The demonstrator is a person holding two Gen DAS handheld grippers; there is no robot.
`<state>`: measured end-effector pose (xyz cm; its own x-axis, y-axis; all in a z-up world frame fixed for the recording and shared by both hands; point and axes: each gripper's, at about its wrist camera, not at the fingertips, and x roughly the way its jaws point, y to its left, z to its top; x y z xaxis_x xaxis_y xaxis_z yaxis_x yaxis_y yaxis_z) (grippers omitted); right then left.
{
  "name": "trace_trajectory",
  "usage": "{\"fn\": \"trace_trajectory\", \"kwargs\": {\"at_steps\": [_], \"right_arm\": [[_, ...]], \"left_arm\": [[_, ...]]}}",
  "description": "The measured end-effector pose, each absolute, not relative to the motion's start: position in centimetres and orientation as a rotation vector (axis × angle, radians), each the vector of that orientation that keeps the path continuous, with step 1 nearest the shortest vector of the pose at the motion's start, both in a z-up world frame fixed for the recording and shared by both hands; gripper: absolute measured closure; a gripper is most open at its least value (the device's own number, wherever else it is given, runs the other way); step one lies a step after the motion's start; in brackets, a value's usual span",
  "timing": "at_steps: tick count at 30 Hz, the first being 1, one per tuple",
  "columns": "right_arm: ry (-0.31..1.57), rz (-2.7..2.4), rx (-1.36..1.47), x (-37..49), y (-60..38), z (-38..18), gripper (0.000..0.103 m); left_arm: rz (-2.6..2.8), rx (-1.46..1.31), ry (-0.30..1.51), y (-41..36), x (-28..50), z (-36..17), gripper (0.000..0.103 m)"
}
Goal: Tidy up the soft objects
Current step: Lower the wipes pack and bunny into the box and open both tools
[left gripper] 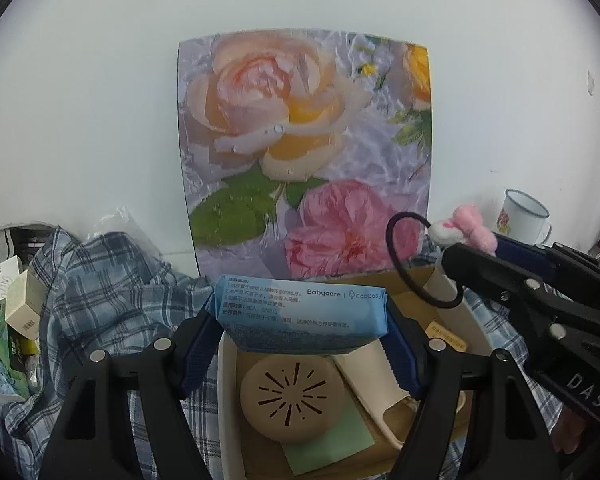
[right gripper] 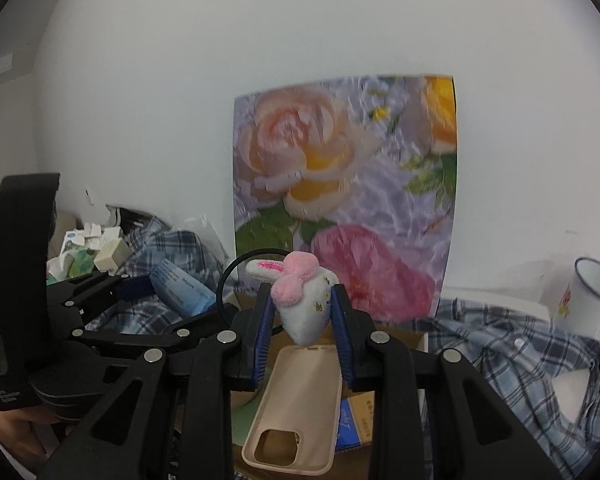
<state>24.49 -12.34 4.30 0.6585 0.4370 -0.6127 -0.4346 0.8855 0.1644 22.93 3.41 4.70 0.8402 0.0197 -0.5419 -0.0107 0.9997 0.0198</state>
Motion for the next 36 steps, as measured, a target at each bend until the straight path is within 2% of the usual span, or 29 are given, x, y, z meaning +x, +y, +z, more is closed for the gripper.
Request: {"fn": "trace_trajectory", "kwargs": {"at_steps": [18,29,32,34,35,36], "right_arm": [[0.874,0.492,0.025,26.2,-12.5,-0.9,0.076],[0.909,0.477,0.0,26.5,-12.5,-1.8,0.075],[0.911,0.458,-0.006,26.7,-12.6,-1.8,0.064],[0.911,0.436,0.004,26.8,-13.0,-1.7,0.04],[0.904,0.435,0.015,26.8,-13.3,-1.5,0.034],[0.895,0.435,0.019,26.8,-13.5,-1.2,0.026]], "left_arm": [[0.007,0.014,0.697,3.4,24.8,1.1,0.027],[-0.006,0.007,0.72,3.6,25.2,0.3,0.025],[0.038,0.021,0.715,3.8,25.2,0.4,0.017],[0.043,0.003,0.7,4.4,25.2,0.5,0.007],[0.049,-0.017,0.685,4.9,25.1,0.6,0.0],[0.06,-0.024,0.675,5.2,25.0,0.7,0.0]]}}
